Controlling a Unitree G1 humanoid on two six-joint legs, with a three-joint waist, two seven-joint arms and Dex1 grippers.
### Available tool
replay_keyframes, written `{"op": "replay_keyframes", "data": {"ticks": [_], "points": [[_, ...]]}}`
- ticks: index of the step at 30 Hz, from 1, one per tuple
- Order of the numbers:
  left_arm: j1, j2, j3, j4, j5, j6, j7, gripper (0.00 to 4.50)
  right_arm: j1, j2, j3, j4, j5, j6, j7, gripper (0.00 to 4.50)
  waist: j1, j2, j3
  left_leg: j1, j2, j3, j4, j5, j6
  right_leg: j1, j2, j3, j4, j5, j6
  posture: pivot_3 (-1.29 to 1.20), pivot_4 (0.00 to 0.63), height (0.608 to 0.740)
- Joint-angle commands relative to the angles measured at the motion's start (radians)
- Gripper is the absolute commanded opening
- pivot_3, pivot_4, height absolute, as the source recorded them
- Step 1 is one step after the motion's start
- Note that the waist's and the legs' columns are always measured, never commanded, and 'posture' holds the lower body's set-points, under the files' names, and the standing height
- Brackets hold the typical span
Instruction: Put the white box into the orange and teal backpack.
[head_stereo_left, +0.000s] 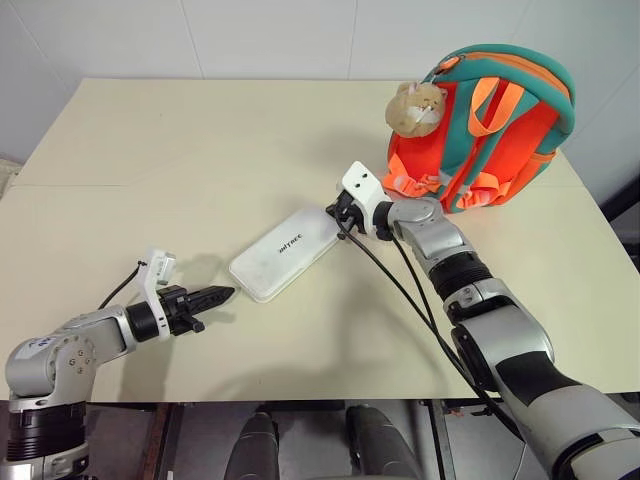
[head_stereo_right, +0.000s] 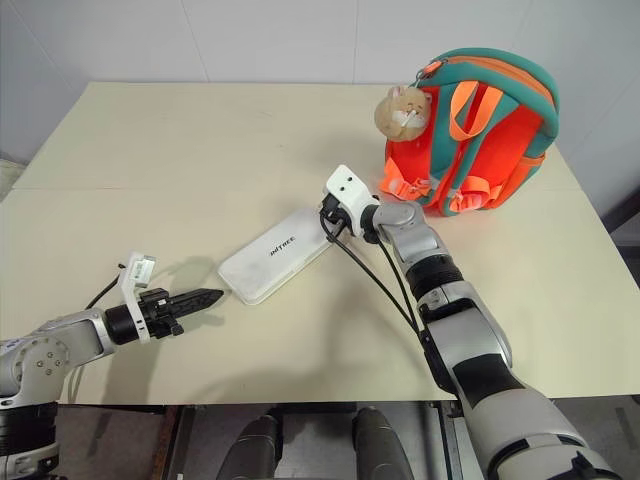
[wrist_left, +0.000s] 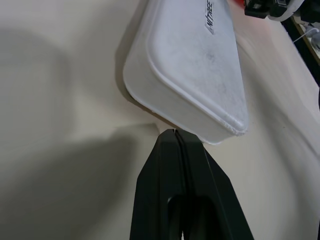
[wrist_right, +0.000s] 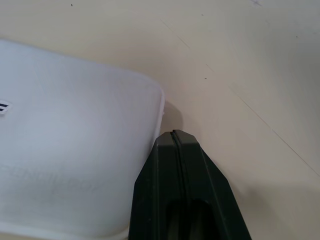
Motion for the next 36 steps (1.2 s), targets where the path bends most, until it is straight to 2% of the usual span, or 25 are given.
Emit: {"op": "replay_keyframes", "data": {"ticks": [1, 12, 25, 28, 32, 36], "points": [[-0.010, -0.009, -0.010, -0.027, -0.012, -0.012, 0.003, 0.02, -0.010, 0.005, -0.015, -0.033, 0.003, -0.017, 0.040, 0.00, -0.001, 0.000, 0.000, 0.000, 0.000, 0.000, 0.000, 0.000, 0.000, 0.000, 0.000, 0.000, 0.000, 0.000, 0.000, 0.00, 0.150, 0.740], [-0.052, -0.033, -0.067, 0.030, 0.031, -0.120, -0.040, 0.02, 0.127, -0.048, 0.031, -0.296, -0.007, 0.080, 0.162, 0.00, 0.007, 0.000, 0.000, 0.000, 0.000, 0.000, 0.000, 0.000, 0.000, 0.000, 0.000, 0.000, 0.000, 0.000, 0.000, 0.00, 0.150, 0.740], [-0.118, 0.015, -0.076, 0.138, 0.098, -0.233, -0.107, 0.02, 0.323, -0.168, 0.073, -0.711, 0.029, 0.255, 0.314, 0.00, 0.008, -0.001, 0.000, 0.002, -0.001, 0.000, 0.001, 0.000, -0.001, 0.002, 0.000, 0.000, 0.000, 0.000, 0.000, 0.00, 0.150, 0.740], [-0.123, 0.017, -0.082, 0.142, 0.100, -0.236, -0.114, 0.02, 0.324, -0.169, 0.062, -0.722, 0.028, 0.267, 0.292, 0.00, 0.008, -0.001, 0.000, 0.002, -0.001, 0.000, 0.001, 0.000, -0.001, 0.003, 0.000, 0.000, -0.001, 0.000, 0.000, 0.00, 0.150, 0.740], [-0.111, 0.022, -0.079, 0.128, 0.094, -0.225, -0.122, 0.02, 0.264, -0.153, -0.004, -0.650, 0.026, 0.257, 0.195, 0.00, 0.004, -0.001, 0.000, 0.002, 0.000, 0.000, 0.001, 0.000, -0.001, 0.002, 0.000, 0.000, -0.001, 0.000, 0.000, 0.00, 0.150, 0.740], [-0.079, 0.031, -0.080, 0.098, 0.083, -0.194, -0.129, 0.02, 0.226, -0.161, -0.032, -0.595, 0.035, 0.233, 0.168, 0.00, 0.004, -0.001, 0.000, 0.002, 0.000, 0.000, 0.000, 0.000, -0.001, 0.001, 0.000, 0.000, -0.001, 0.000, 0.000, 0.00, 0.150, 0.740]]}}
